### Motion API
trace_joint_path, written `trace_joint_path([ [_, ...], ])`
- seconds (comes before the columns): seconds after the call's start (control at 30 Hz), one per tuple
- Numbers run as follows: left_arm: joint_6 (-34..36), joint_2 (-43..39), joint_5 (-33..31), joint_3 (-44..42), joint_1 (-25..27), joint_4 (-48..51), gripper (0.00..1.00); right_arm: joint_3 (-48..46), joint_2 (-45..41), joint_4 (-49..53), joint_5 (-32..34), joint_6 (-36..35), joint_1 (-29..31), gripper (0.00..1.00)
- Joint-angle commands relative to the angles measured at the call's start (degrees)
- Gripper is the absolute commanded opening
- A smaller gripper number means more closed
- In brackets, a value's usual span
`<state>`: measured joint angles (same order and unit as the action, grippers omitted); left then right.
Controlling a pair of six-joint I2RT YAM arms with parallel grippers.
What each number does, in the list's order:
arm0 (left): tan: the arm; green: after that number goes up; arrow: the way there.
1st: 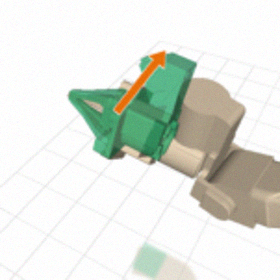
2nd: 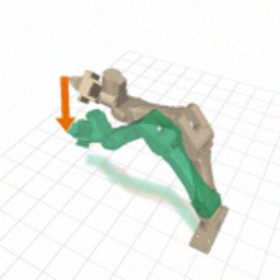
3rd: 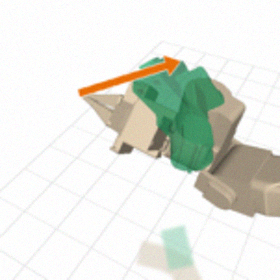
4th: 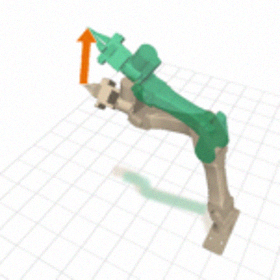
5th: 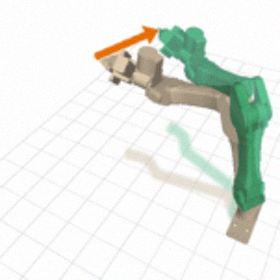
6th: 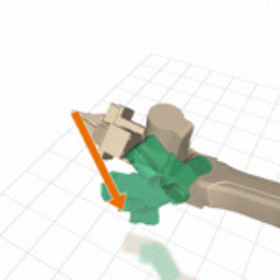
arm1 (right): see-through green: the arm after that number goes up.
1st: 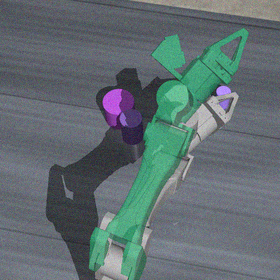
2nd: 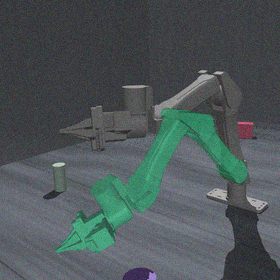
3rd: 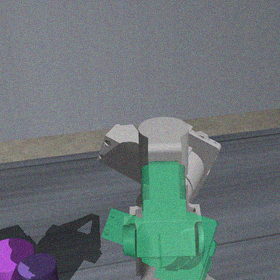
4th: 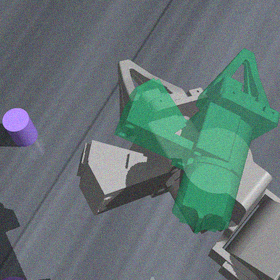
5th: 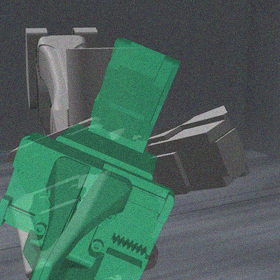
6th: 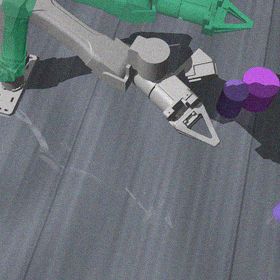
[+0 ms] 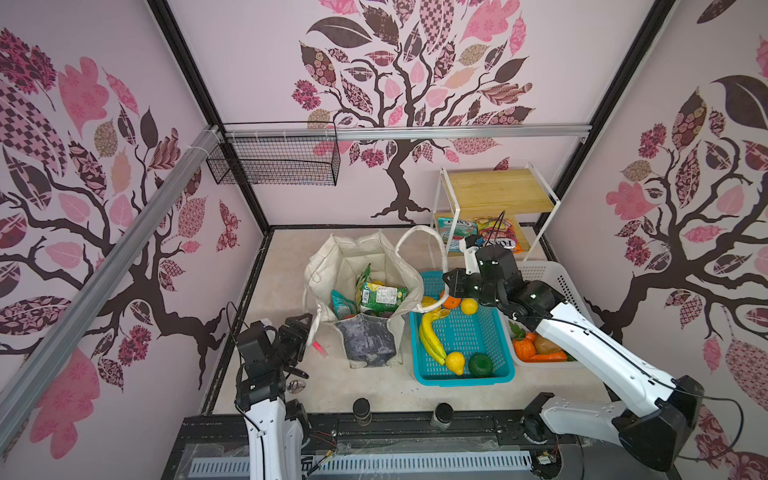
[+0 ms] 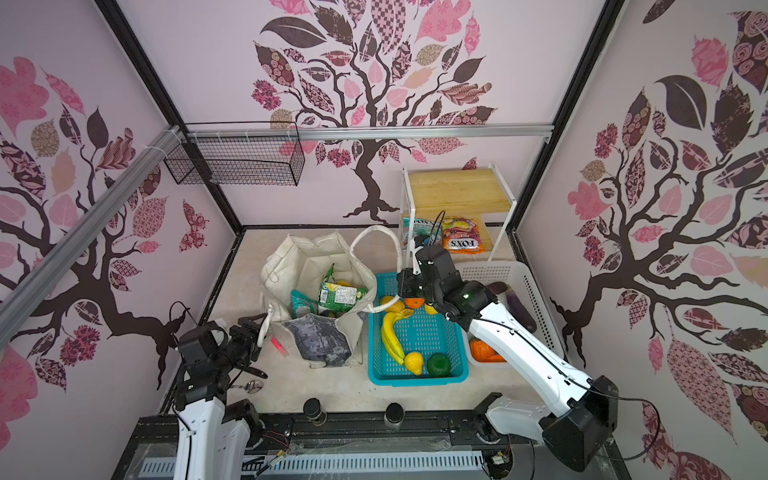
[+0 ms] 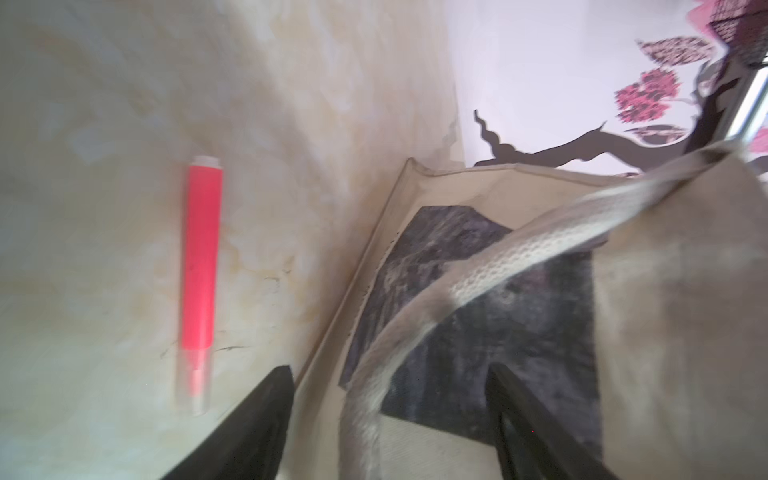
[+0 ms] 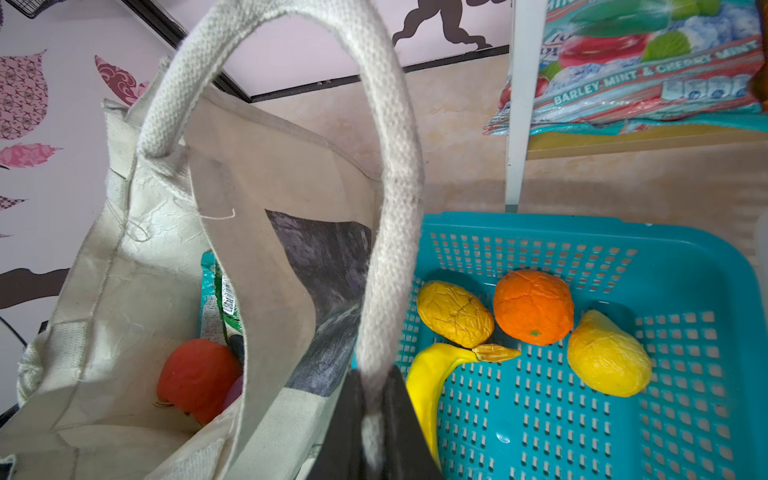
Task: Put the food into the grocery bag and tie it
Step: 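Release the tote rim with the left gripper and grasp the nearer handle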
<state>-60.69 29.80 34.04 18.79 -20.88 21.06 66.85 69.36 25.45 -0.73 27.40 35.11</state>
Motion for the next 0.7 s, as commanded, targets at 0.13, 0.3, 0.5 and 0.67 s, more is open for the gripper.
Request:
trace_joint_path([
  [0.13,-21.01,-3.61,4.52,-8.80,-0.06,-19.80,0.88,-0.21,-0.81,-1.76,-0.64,0.39,0.04,0.00],
  [0.3,-25.82,-1.62,6.71,-9.76,-0.12,-25.31,0.58,-0.63,-0.89,-2.31,-0.86,0.90,0.04,0.00],
  [0.5,-16.59,0.62,6.25,-3.10,-0.21,-18.98,0.00,-0.71,-1.34,-2.04,-0.37,0.97,0.01,0.00],
  [0.67,-0.28,-1.40,-3.91,11.87,-0.25,1.59,0.00,0.28,-1.80,-1.02,0.06,0.27,0.01,0.00],
])
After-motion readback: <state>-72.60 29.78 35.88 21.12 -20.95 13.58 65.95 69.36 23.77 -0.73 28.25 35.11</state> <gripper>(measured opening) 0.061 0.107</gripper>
